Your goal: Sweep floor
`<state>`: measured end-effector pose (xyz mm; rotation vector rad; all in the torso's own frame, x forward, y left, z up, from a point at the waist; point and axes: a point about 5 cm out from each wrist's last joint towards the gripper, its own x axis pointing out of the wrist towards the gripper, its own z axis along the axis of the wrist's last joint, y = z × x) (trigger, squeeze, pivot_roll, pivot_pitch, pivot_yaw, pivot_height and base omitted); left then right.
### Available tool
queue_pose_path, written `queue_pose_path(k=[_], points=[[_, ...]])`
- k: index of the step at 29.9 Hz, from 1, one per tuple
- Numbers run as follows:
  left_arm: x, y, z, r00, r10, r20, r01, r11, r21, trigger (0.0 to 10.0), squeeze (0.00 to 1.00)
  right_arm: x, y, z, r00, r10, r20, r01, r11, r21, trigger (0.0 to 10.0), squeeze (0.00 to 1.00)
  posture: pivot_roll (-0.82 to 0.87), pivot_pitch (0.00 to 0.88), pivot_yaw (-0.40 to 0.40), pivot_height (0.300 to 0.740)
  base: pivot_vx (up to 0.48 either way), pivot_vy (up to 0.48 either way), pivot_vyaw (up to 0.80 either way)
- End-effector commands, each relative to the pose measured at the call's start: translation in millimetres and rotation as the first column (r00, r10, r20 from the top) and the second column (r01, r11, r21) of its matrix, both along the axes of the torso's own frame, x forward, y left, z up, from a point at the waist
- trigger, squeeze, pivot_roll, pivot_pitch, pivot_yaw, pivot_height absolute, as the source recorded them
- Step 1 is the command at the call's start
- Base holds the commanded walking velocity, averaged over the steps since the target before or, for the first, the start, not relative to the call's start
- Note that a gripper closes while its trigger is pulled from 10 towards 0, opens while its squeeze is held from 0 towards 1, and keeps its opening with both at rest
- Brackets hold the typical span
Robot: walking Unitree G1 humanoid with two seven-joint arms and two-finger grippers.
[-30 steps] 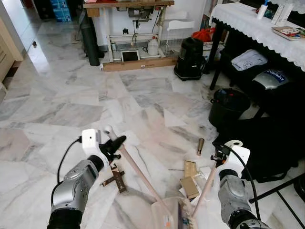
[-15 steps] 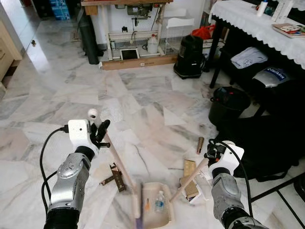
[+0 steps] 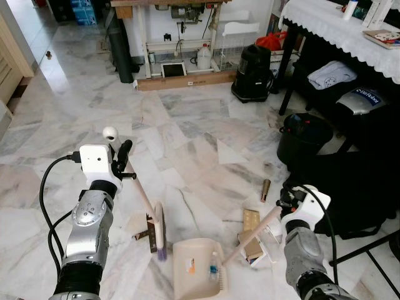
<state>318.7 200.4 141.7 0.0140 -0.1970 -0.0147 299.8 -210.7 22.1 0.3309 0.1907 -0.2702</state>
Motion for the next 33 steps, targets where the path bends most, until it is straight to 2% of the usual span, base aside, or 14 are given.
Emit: queue_pose_path(k=[1, 5, 9, 12, 21, 26, 33], points=[[1.0, 1.0, 5, 0.999, 0.015, 0.035, -0.015, 1.0, 0.011, 10.0, 0.0, 11.5, -5.8, 20, 0.994, -0.023, 0.109, 0.022, 1.0, 0.01, 10.0, 0.0, 0.01, 0.0, -0.01, 0.74, 0.0, 0.0, 0.0], [0.2, 2.2, 4, 0.999, 0.03, 0.04, -0.031, 0.999, 0.028, 10.0, 0.0, 14.6, -7.9, 27, 0.989, -0.034, 0.147, 0.031, 0.999, 0.023, 10.0, 0.0, 0.01, 0.0, -0.012, 0.74, 0.0, 0.0, 0.0], [-5.3, -4.4, -9, 0.999, 0.01, 0.031, -0.015, 0.988, 0.157, 10.0, 0.0, 18.4, -7.8, 36, 0.979, -0.038, 0.202, 0.033, 0.999, 0.029, 10.0, 0.0, 0.0, 0.0, -0.012, 0.74, 0.0, 0.0, 0.0], [-8.5, -12.9, -20, 1.0, 0.019, 0.007, -0.02, 0.993, 0.117, 10.0, 0.0, 21.7, -9.7, 47, 0.965, -0.048, 0.259, 0.044, 0.999, 0.02, 10.0, 0.0, -0.01, 0.0, -0.019, 0.74, 0.0, 0.0, 0.0], [-8.2, -16.1, -23, 0.999, 0.031, 0.011, -0.032, 0.995, 0.097, 10.0, 0.0, 20.1, -15.7, 64, 0.941, -0.018, 0.339, 0.046, 0.996, -0.075, 10.0, 0.0, -0.01, 0.0, -0.019, 0.74, 0.0, 0.0, 0.0], [-9.3, -19.5, -28, 1.0, 0.025, 0.002, -0.025, 0.995, 0.1, 10.0, 0.0, 17.4, -13.5, 69, 0.937, 0.042, 0.347, 0.031, 0.979, -0.201, 10.0, 0.0, -0.03, 0.0, -0.014, 0.74, 0.0, 0.0, 0.0], [-14.1, -21.5, -34, 1.0, 0.013, -0.01, -0.011, 0.995, 0.098, 10.0, 0.0, 11.4, -10.7, 67, 0.937, 0.037, 0.347, 0.035, 0.98, -0.198, 10.0, 0.0, -0.04, 0.0, 0.001, 0.74, 0.0, 0.0, 0.0]])
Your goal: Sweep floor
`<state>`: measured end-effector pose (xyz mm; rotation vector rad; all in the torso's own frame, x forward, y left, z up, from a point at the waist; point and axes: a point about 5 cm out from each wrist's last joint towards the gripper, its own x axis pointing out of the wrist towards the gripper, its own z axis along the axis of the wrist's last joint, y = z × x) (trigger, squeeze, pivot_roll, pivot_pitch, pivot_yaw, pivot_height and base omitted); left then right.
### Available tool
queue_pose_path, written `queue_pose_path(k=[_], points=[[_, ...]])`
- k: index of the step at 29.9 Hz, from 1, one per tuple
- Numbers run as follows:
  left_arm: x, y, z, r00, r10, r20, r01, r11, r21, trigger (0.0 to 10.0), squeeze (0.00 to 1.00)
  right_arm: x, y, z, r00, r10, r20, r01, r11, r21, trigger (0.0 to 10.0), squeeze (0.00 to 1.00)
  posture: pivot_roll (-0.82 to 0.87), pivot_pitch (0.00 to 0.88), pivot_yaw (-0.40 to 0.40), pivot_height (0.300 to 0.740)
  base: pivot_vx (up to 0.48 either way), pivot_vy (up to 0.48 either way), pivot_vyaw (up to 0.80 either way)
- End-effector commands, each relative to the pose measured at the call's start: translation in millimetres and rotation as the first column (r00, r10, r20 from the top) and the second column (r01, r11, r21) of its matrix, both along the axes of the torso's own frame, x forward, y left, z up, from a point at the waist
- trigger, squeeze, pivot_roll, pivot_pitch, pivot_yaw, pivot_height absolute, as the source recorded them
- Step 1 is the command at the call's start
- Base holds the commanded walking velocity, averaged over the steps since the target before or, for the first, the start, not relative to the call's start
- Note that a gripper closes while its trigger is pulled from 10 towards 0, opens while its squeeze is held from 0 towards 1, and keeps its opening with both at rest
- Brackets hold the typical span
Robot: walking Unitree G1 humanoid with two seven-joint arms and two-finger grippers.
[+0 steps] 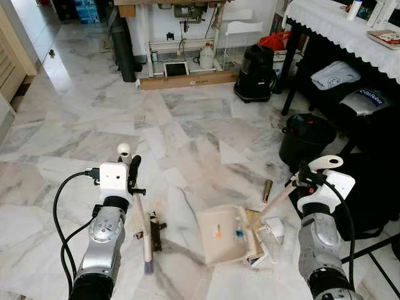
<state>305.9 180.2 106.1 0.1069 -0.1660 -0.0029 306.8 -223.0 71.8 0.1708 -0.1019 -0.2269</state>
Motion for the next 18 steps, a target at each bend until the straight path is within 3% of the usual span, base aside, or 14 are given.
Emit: queue_pose_path(k=[1, 13, 18], points=[[-2.3, -0.9, 0, 1.0, -0.014, 0.016, 0.014, 1.0, 0.011, 10.0, 0.0, 3.0, 2.9, 16, 0.996, -0.003, 0.086, 0.004, 1.0, -0.008, 10.0, 0.0, -0.04, 0.0, 0.008, 0.74, 0.0, 0.0, 0.0], [-2.3, 2.6, -2, 1.0, -0.029, -0.001, 0.029, 0.999, 0.03, 10.0, 0.0, -12.1, 12.0, 16, 0.994, -0.028, 0.108, 0.03, 0.999, -0.014, 10.0, 0.0, -0.06, 0.0, 0.061, 0.74, 0.0, 0.0, 0.0], [-0.3, 0.7, -4, 0.999, -0.03, -0.011, 0.03, 0.999, 0.019, 10.0, 0.0, -14.1, 8.7, 20, 0.992, -0.043, 0.118, 0.046, 0.999, -0.024, 10.0, 0.0, -0.08, 0.0, 0.06, 0.74, 0.0, 0.0, 0.55]])
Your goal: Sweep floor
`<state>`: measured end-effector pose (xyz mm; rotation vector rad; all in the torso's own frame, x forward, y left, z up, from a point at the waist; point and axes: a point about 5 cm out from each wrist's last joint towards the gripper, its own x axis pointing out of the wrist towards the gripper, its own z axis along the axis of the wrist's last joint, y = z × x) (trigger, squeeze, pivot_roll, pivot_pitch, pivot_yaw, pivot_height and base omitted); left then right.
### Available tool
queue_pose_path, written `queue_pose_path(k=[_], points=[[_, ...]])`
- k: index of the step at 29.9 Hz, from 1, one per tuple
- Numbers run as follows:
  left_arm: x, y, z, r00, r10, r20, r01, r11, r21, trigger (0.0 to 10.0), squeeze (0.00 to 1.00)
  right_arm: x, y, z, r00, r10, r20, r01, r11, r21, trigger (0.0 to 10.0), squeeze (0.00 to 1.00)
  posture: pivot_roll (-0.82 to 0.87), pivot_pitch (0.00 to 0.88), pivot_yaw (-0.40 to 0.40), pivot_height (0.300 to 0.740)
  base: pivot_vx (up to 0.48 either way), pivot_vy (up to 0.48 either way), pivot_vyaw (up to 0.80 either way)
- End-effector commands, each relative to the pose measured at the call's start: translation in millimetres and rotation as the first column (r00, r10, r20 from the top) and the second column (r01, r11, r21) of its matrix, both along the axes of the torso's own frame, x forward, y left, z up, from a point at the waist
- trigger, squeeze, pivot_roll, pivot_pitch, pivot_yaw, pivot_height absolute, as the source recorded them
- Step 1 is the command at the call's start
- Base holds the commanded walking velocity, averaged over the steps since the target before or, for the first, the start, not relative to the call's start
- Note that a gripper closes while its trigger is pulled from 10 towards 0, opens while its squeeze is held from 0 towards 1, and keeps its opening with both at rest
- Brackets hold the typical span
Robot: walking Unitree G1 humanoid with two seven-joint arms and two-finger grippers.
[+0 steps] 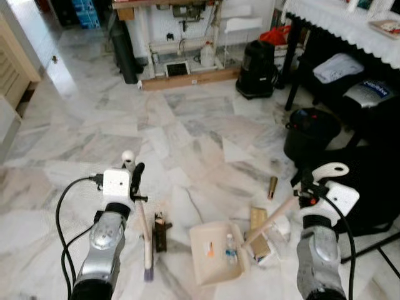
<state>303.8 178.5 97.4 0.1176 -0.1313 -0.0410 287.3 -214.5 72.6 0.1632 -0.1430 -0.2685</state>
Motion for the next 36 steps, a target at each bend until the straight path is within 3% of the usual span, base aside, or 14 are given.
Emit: queue_pose_path(k=[1, 12, 36], points=[[2.0, 2.2, 4, 1.0, 0.005, 0.026, -0.005, 1.0, 0.002, 10.0, 0.0, 5.3, -0.2, 19, 0.997, 0.001, 0.081, 0.001, 1.0, -0.019, 10.0, 0.0, -0.08, 0.0, 0.06, 0.74, 0.0, 0.0, 0.63], [1.9, 3.7, 5, 0.999, 0.017, 0.029, -0.017, 1.0, -0.005, 10.0, 0.0, 11.9, 6.4, 39, 0.993, 0.035, 0.113, -0.03, 0.999, -0.042, 10.0, 0.0, -0.06, 0.0, 0.05, 0.74, 0.0, 0.0, 0.63], [5.7, 0.9, 8, 0.999, 0.012, 0.036, -0.012, 1.0, -0.005, 10.0, 0.0, 19.5, 18.6, 49, 0.991, 0.069, 0.114, -0.066, 0.997, -0.029, 10.0, 0.0, -0.04, 0.0, 0.043, 0.74, 0.0, 0.0, 0.79]])
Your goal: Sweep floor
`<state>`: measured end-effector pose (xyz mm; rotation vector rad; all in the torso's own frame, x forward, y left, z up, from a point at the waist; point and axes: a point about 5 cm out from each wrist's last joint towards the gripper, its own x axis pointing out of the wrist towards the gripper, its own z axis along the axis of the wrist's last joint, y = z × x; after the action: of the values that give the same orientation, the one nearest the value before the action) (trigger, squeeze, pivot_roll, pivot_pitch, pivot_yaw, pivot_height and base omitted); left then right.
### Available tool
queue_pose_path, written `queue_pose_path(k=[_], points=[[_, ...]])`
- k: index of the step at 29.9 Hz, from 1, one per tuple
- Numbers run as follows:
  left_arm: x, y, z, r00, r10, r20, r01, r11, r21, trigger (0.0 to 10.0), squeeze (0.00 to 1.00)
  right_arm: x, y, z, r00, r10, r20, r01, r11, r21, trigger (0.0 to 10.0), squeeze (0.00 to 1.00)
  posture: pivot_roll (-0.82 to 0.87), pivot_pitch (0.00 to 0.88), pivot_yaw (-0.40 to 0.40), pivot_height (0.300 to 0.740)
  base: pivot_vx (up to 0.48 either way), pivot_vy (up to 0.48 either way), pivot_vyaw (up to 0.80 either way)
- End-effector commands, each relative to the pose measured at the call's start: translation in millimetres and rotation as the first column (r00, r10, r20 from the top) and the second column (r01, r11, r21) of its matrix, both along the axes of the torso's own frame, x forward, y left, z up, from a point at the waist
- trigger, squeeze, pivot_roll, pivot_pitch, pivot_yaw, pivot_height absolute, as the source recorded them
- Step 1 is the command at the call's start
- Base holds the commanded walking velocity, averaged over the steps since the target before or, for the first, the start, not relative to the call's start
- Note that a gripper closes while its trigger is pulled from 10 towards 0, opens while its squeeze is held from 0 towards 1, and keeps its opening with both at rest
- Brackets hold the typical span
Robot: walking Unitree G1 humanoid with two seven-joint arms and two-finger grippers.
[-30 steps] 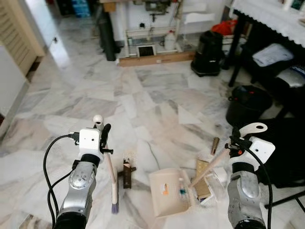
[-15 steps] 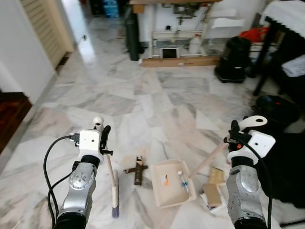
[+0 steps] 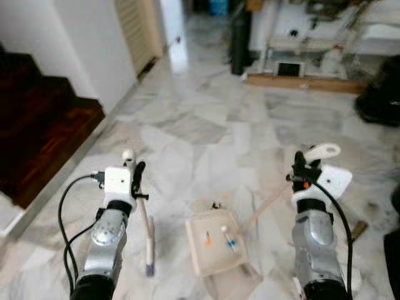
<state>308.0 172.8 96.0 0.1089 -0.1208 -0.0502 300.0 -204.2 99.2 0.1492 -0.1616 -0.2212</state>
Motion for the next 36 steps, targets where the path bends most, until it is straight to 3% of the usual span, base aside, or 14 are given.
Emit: queue_pose_path(k=[1, 18, 25, 29, 36], points=[[1.4, 6.4, 9.7, 0.999, 0.022, 0.048, -0.022, 1.0, 0.002, 10.0, 0.0, 7.1, 9.4, 23.2, 0.995, 0.027, 0.094, -0.027, 1.0, -0.005, 10.0, 0.0, -0.04, 0.0, 0.037, 0.74, 0.0, 0.0, 0.79], [-4.3, 4.3, 5.4, 0.998, 0.049, 0.037, -0.049, 0.999, -0.011, 10.0, 0.0, 12.9, 9.1, 28.7, 0.995, 0.038, 0.088, -0.041, 0.999, 0.03, 10.0, 0.0, -0.04, 0.0, 0.008, 0.74, 0.0, 0.0, 0.77], [-5.9, 8.0, 6.3, 0.998, 0.058, 0.038, -0.058, 0.998, -0.008, 10.0, 0.0, 13.7, 10.3, 26.0, 0.997, 0.021, 0.08, -0.031, 0.992, 0.123, 10.0, 0.0, -0.03, 0.0, 0.013, 0.74, 0.0, 0.0, 0.0], [-6.3, 7.2, 6.8, 0.998, 0.056, 0.037, -0.055, 0.998, -0.005, 10.0, 0.0, 13.4, 7.3, 20.1, 0.998, -0.015, 0.059, 0.0, 0.969, 0.248, 10.0, 0.0, -0.03, 0.0, 0.024, 0.74, 0.0, 0.0, 0.0], [-6.1, 8.3, 7.8, 0.998, 0.053, 0.038, -0.053, 0.999, -0.001, 10.0, 0.0, 12.6, 9.8, 19.4, 0.998, -0.008, 0.059, -0.007, 0.971, 0.241, 10.0, 0.0, -0.03, 0.0, 0.034, 0.74, 0.0, 0.0, 0.0]])
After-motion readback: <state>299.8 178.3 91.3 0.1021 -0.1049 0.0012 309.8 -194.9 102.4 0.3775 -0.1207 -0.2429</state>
